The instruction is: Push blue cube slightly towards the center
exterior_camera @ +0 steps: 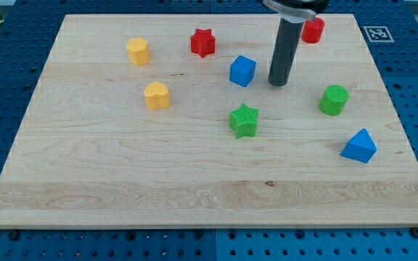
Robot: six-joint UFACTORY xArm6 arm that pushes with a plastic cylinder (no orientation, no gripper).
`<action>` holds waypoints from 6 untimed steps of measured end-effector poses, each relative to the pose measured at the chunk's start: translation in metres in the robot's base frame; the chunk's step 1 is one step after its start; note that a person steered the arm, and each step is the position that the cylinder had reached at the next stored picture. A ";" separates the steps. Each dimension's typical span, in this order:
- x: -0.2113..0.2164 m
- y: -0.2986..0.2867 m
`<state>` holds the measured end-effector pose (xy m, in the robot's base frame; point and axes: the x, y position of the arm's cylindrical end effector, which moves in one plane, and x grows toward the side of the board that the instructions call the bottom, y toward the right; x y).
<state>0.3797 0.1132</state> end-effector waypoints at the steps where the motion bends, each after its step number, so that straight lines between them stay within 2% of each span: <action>1: 0.000 0.000; 3: 0.000 -0.055; 5: 0.030 -0.099; 6: 0.030 -0.139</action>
